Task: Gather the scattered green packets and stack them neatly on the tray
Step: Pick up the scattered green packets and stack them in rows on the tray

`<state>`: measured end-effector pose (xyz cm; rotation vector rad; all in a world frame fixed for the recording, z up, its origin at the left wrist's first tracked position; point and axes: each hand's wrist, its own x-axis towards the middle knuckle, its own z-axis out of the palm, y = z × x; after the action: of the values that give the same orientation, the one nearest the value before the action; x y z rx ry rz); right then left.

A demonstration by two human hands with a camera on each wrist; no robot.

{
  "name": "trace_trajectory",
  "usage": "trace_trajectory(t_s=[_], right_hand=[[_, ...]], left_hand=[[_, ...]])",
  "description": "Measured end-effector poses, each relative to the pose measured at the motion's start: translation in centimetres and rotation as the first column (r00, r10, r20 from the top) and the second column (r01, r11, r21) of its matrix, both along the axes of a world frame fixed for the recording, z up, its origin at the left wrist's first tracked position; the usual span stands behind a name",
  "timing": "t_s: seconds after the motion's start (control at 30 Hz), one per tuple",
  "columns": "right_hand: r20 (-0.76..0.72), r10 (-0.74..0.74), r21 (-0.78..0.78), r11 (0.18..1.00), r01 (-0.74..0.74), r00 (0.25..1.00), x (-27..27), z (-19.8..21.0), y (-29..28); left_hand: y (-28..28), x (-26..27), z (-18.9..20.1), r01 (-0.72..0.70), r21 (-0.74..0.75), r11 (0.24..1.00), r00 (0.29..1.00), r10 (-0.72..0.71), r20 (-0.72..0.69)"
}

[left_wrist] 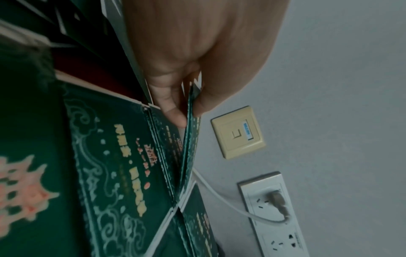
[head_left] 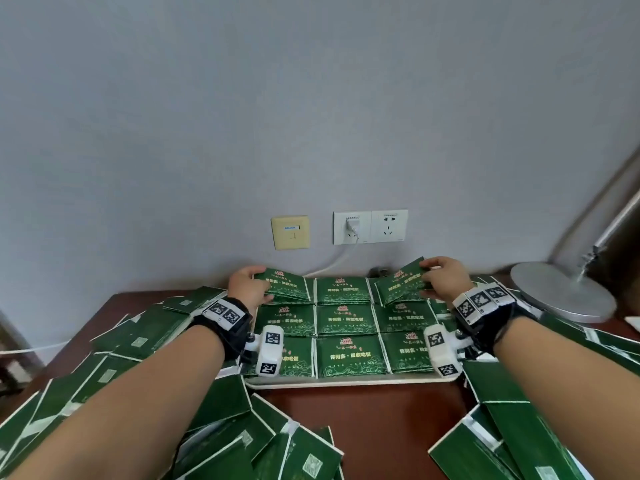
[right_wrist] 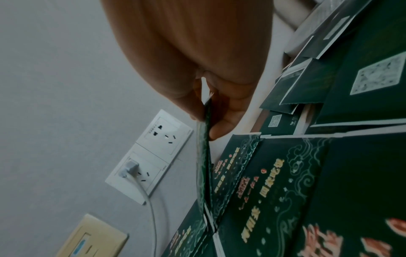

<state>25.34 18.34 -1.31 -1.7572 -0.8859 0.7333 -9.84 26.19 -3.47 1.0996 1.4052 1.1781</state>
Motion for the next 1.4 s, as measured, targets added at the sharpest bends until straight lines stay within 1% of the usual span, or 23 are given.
trace_trajectory(t_s=[0.1,0.2,0.27,0.33,0.4,0.5,0.53,0.6,0.67,0.73,0.8,0.83,0.9,0.97,1.1,1.23,1.4], right_hand=[[0.012,0.001,-0.021,1.0,-0.001,1.0,0.8,-0.9,1.3],[0.04,-0.004,-0.054,0.999,0.006,0.999,1.3,-1.5,2.0],[0.057,0.005,-0.078,0.997,-0.001,0.998,1.4,-1.8,2.1],[0.136,0.029,-0.106,0.994,-0.015,0.99,1.5,-2.0,2.3],[0.224,0.067,-0.138,0.99,-0.037,0.972,1.3,-1.9,2.3],[0.253,0.098,-0.166,0.984,-0.057,0.963,1.3,-1.9,2.4],[0.262,0.105,-0.171,0.983,-0.061,0.959,1.2,-2.0,2.4],[0.295,0.117,-0.182,0.981,-0.065,0.948,1.2,-2.1,2.4],[0.382,0.15,-0.212,0.975,-0.071,0.912,1.3,-2.3,2.3],[0.52,0.223,-0.27,0.959,-0.089,0.824,1.2,-2.3,2.0],[0.615,0.298,-0.3,0.945,-0.133,0.731,0.8,-2.1,1.8],[0.624,0.343,-0.31,0.934,-0.18,0.702,0.5,-2.1,1.7],[0.595,0.441,-0.348,0.895,-0.279,0.673,-0.6,-1.8,1.5],[0.581,0.508,-0.408,0.858,-0.312,0.636,-1.2,-1.9,1.4],[0.603,0.561,-0.495,0.821,-0.286,0.567,-1.8,-2.1,1.4],[0.616,0.567,-0.518,0.815,-0.261,0.547,-2.1,-1.9,1.5],[0.615,0.581,-0.531,0.805,-0.264,0.533,-2.8,-1.8,1.3]], left_hand=[[0.9,0.4,-0.5,0.009,-0.005,1.0,0.999,-0.009,-0.042],[1.7,0.6,-1.2,0.036,0.006,0.999,0.983,-0.034,-0.179],[2.0,0.5,-1.6,0.064,0.031,0.997,0.948,-0.051,-0.313],[2.0,0.5,-1.8,0.111,0.061,0.992,0.899,-0.074,-0.432],[2.1,0.6,-1.8,0.151,0.08,0.985,0.853,-0.089,-0.514],[2.0,0.6,-1.7,0.166,0.057,0.985,0.794,-0.099,-0.6],[2.0,0.7,-1.7,0.16,0.034,0.987,0.761,-0.101,-0.64],[1.9,0.9,-1.5,0.175,-0.014,0.985,0.662,-0.128,-0.738],[1.5,1.3,-1.2,0.241,-0.06,0.969,0.561,-0.19,-0.806],[1.1,1.8,-0.9,0.312,-0.086,0.946,0.471,-0.233,-0.851],[0.8,2.4,-0.9,0.376,-0.119,0.919,0.385,-0.272,-0.882],[0.7,2.6,-0.9,0.404,-0.152,0.902,0.334,-0.3,-0.893],[0.5,3.0,-1.0,0.433,-0.206,0.878,0.244,-0.334,-0.91],[0.4,3.4,-1.1,0.443,-0.227,0.867,0.191,-0.339,-0.921],[0.3,3.2,-1.2,0.451,-0.249,0.857,0.145,-0.345,-0.927],[0.3,3.1,-1.3,0.454,-0.259,0.852,0.123,-0.348,-0.929],[0.0,3.1,-1.1,0.449,-0.271,0.851,0.102,-0.351,-0.931]])
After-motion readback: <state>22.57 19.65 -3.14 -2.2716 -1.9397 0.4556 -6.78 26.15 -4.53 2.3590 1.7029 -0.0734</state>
